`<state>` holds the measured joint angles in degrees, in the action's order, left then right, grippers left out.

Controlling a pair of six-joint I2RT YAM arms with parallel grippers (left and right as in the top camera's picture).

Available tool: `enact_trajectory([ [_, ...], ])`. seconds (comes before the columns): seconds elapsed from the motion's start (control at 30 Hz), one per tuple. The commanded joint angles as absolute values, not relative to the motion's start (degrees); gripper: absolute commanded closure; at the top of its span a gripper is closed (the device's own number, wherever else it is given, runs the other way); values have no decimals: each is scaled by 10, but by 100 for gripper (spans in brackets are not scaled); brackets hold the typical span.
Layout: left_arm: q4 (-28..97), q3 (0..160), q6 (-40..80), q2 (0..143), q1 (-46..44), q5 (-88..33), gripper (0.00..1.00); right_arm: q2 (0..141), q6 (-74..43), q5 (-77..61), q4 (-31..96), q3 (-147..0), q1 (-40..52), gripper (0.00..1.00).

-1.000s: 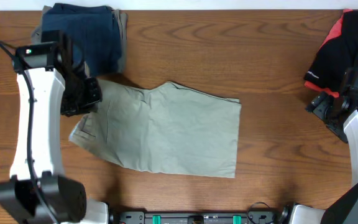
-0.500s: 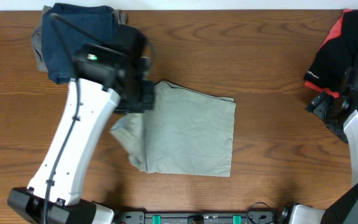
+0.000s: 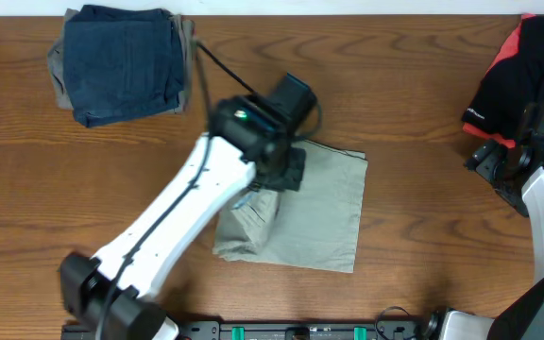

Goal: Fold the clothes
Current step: 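Fold the trousers' left half over toward the right with the left gripper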

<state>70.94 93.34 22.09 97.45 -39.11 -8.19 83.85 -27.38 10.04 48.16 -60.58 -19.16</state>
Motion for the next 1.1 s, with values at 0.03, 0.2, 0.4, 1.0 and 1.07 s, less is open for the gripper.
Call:
enact_trajectory([
  [0.03,664,905,259,1007,-420,-86,94,832,-267,105,482,-610,-195,1],
  [0.2,609,887,291,1046,-446,-86,94,832,-267,105,482,-610,-195,1],
  [0.4,564,887,311,1096,-467,-86,94,832,-267,105,482,-610,-195,1],
  [1.0,592,889,300,1109,-475,-112,38,832,-267,105,482,-610,-195,1],
  [1.07,607,889,291,1103,-475,-111,38,832,-267,105,482,-610,-195,1],
])
